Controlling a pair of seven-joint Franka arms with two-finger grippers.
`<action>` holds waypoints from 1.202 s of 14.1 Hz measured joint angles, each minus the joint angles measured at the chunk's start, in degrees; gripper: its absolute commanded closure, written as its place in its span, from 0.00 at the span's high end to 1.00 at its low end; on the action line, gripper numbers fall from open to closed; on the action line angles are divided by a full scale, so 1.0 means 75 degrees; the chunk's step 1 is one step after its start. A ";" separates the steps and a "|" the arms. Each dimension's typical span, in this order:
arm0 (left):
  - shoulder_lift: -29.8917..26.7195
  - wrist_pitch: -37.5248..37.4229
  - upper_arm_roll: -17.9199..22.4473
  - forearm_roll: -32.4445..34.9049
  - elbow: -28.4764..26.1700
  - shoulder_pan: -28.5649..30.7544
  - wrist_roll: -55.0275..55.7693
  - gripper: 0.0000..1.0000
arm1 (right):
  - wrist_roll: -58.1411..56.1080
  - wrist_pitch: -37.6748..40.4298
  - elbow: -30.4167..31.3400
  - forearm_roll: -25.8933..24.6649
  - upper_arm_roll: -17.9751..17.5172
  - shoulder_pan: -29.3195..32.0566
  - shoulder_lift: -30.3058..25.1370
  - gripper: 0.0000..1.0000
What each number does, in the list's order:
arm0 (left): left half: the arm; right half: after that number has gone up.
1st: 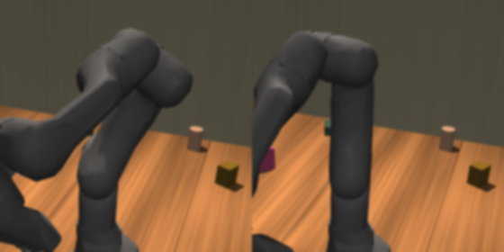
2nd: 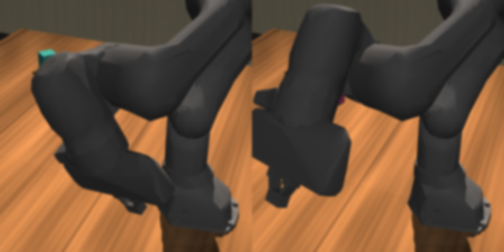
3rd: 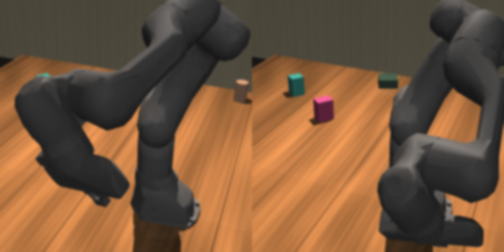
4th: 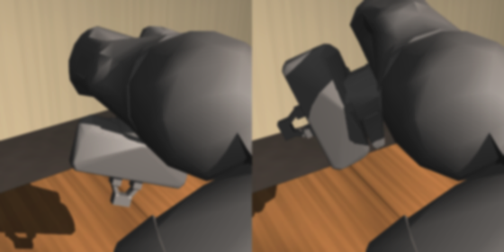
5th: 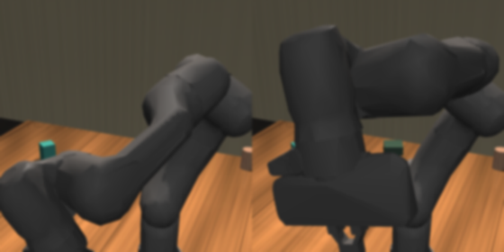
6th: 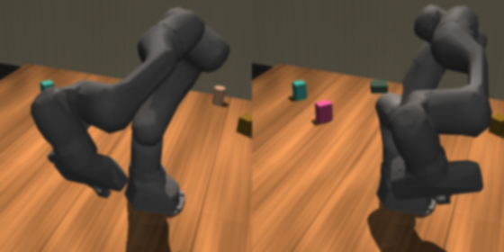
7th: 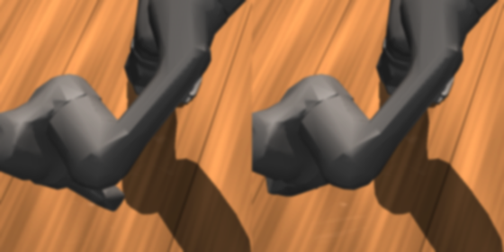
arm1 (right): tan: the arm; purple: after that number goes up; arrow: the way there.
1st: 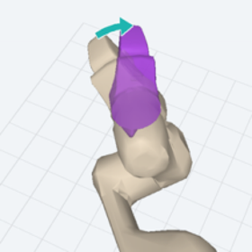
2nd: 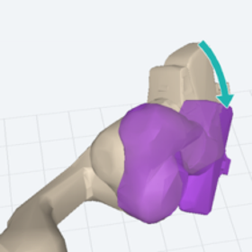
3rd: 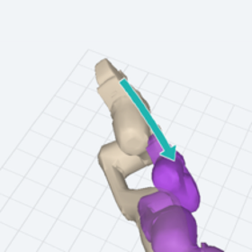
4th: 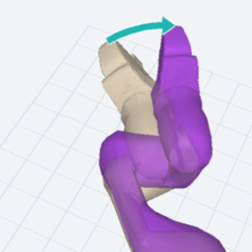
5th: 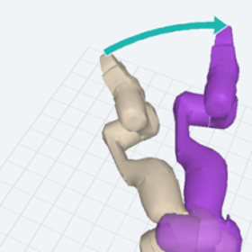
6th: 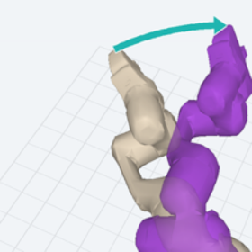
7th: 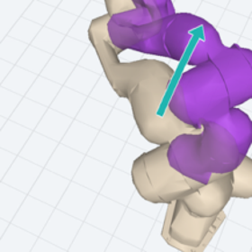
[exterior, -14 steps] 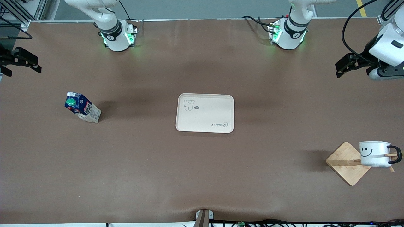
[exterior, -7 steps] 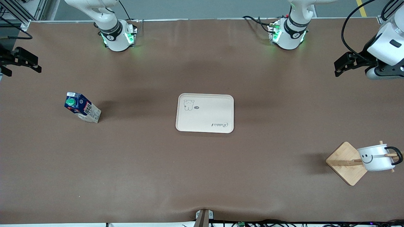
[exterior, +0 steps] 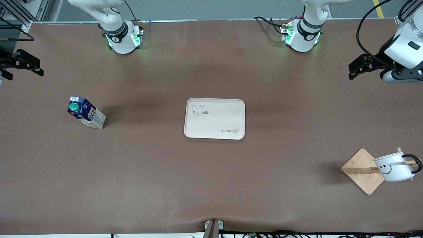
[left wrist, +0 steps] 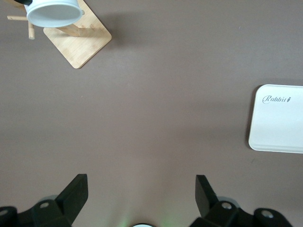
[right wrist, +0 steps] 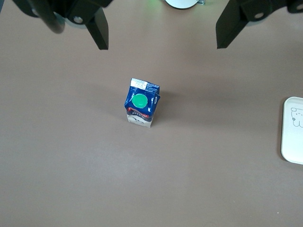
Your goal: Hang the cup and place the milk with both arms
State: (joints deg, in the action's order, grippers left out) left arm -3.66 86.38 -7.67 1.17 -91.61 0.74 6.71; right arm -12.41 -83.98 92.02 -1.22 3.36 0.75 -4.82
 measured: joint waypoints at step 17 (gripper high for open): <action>0.0001 -0.0002 -0.0016 0.0000 -0.0003 -0.0024 0.0014 1.00 | 0.0000 0.0150 0.0000 0.0000 0.0050 0.0007 0.0071 1.00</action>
State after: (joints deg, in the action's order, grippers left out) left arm -3.65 86.37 -7.78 1.16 -91.63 0.56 6.82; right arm -12.41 -82.85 92.03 -1.22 3.74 0.80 -4.28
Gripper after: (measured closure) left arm 0.000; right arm 0.000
